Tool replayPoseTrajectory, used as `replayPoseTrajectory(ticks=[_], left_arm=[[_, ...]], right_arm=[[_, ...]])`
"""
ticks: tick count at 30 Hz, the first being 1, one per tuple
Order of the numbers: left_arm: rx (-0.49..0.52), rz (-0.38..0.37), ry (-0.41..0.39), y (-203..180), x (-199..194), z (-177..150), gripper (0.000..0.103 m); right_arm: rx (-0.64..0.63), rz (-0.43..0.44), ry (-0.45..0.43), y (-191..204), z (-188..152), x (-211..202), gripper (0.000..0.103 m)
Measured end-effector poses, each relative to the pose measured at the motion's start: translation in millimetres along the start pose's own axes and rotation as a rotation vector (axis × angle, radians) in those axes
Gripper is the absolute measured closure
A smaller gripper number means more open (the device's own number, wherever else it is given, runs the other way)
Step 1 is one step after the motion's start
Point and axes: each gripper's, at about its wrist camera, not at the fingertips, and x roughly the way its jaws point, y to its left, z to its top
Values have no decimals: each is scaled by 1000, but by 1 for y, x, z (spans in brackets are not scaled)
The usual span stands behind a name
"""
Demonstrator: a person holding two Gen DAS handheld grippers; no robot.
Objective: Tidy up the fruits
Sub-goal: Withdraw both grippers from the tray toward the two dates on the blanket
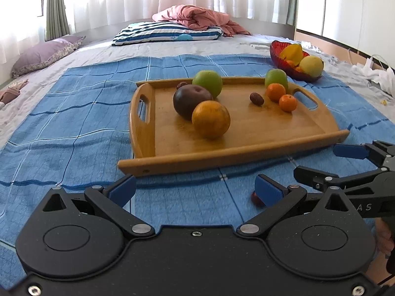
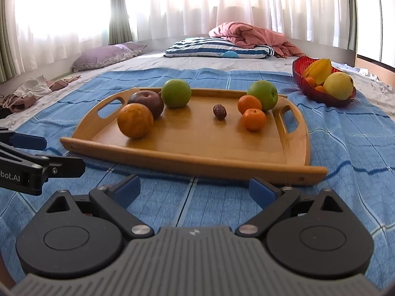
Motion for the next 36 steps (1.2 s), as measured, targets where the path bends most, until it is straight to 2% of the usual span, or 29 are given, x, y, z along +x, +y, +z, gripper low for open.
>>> replayPoseTrajectory(ticks=[11, 19, 24, 30, 36], left_arm=[[19, 13, 7, 3, -7, -16, 0], [15, -12, 25, 4, -3, -21, 1], [22, -41, 34, 0, -3, -23, 6], [16, -70, 38, -3, -11, -27, 10], [13, -111, 26, -15, -27, -36, 13]], right_arm=[[-1, 5, -14, 6, -21, -15, 2], [-88, 21, -35, 22, -31, -26, 2], [-133, 49, -39, 33, -38, -29, 2], [-156, 33, -47, 37, -42, -31, 3], [-116, -17, -61, 20, -41, -37, 3]])
